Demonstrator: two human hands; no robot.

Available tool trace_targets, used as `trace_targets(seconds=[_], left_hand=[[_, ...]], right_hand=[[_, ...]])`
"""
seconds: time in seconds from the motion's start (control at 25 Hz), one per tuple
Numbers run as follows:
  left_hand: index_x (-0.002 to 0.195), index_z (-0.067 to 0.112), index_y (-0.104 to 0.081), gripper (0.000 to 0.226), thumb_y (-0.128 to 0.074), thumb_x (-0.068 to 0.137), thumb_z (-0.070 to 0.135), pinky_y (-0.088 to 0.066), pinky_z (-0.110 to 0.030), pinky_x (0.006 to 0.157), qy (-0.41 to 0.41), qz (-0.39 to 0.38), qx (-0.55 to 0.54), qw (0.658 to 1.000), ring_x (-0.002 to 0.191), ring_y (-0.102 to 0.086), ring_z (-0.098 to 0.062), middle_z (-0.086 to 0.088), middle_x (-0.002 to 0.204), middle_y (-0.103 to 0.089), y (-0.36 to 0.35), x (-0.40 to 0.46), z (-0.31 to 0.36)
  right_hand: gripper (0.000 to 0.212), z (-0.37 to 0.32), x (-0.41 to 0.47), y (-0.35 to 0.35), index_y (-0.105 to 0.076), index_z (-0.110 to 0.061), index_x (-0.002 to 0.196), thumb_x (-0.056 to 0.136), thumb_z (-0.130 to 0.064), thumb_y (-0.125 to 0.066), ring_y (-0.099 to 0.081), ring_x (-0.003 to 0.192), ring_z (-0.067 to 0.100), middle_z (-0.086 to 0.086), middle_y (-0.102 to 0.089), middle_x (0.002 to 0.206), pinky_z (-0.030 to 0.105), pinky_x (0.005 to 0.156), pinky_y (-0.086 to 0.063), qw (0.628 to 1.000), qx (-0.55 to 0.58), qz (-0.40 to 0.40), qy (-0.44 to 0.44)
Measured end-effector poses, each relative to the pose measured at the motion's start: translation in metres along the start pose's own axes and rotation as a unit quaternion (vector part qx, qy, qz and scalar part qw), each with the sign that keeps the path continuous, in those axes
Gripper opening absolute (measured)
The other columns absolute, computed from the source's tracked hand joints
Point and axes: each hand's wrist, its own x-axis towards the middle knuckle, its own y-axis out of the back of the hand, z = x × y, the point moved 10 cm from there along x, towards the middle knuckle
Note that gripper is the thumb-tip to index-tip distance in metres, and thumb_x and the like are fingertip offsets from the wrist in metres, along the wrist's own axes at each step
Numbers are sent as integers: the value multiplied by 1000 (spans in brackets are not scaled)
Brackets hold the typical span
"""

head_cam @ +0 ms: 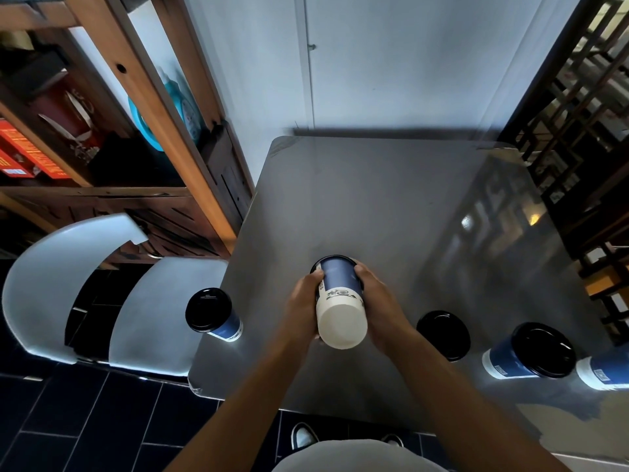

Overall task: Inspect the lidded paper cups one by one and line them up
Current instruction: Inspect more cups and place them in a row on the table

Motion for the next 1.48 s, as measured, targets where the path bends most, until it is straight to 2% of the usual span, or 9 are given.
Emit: trace_targets(seconds=[0.16, 0.32, 0.56, 0.84, 1.0, 1.12, 1.2, 1.36, 1.48], left_hand=[[117, 9, -66, 75, -70, 58, 54, -56, -51, 78, 20, 18, 20, 999, 82, -70, -36, -18, 103, -72, 10, 0, 1], [127, 11, -62, 76, -76, 66, 53, -48, -78, 88, 26, -8, 30, 999, 105, -65, -55, -30, 123, -66, 8, 3, -4], [105, 0, -61, 34, -47, 99, 30, -54, -27, 55, 18, 27, -33, 999, 59, -65, -22, -16, 76, -67, 6, -11, 5], [115, 8, -66, 64, -59, 69, 53, -51, -40, 73, 28, 18, -37, 999, 64, -67, -28, -18, 87, -69, -1, -15, -1], [107, 29, -68, 29, -58, 85, 46, -49, -34, 73, 20, 43, -4, 999, 67, -63, -25, -3, 73, -71, 14, -10, 1], [118, 7, -63, 45, -58, 87, 39, -56, -29, 56, 28, 1, -13, 1000, 58, -69, -23, -10, 78, -71, 8, -13, -1], [126, -1, -55, 50, -63, 90, 33, -55, -29, 50, 10, -7, -33, 999, 55, -69, -23, -17, 86, -67, 4, -18, 4], [86, 6, -75, 42, -47, 98, 35, -54, -26, 47, 26, -4, -111, 993, 55, -66, -21, -10, 66, -69, 5, -22, 3], [76, 10, -74, 50, -39, 104, 32, -51, -24, 38, 33, -8, -125, 992, 49, -65, -21, -9, 58, -67, -1, -25, 1]], right_hand=[[34, -7, 3, 6, -64, -13, 131, 105, -24, -46, -67, 116, 35, 16, -67, 134, 39, 83, -60, 998, -61, 6, 27], [29, -12, 0, 1, -70, -30, 111, 97, -45, -49, -72, 98, 31, 7, -73, 118, 60, 85, -57, 983, -179, -8, 39], [41, 1, -12, -3, -62, -6, 125, 104, -37, -44, -65, 79, 29, 20, -67, 106, 34, 64, -53, 997, -67, 14, -24], [55, -8, -14, -2, -66, -7, 117, 85, -50, -53, -66, 82, 31, 27, -73, 106, 46, 75, -47, 995, -102, 18, -8], [33, -14, -14, -2, -68, -20, 108, 95, -44, -50, -65, 78, 27, 12, -72, 98, 39, 70, -48, 987, -158, -5, 7], [28, -14, -16, -6, -67, -24, 117, 102, -38, -48, -63, 71, 18, 6, -71, 100, 17, 44, -44, 981, -191, -11, 8], [27, -15, -19, -8, -68, -26, 114, 103, -39, -47, -63, 70, 16, 5, -71, 97, 17, 39, -40, 981, -195, -9, 17], [32, -11, -21, -7, -62, -20, 98, 105, -41, -40, -53, 43, 18, 12, -59, 75, 22, 42, -31, 983, -182, -6, 26], [35, -8, -22, -11, -63, -20, 99, 94, -50, -44, -55, 64, 30, 17, -59, 84, 34, 56, -40, 988, -153, -3, 17]])
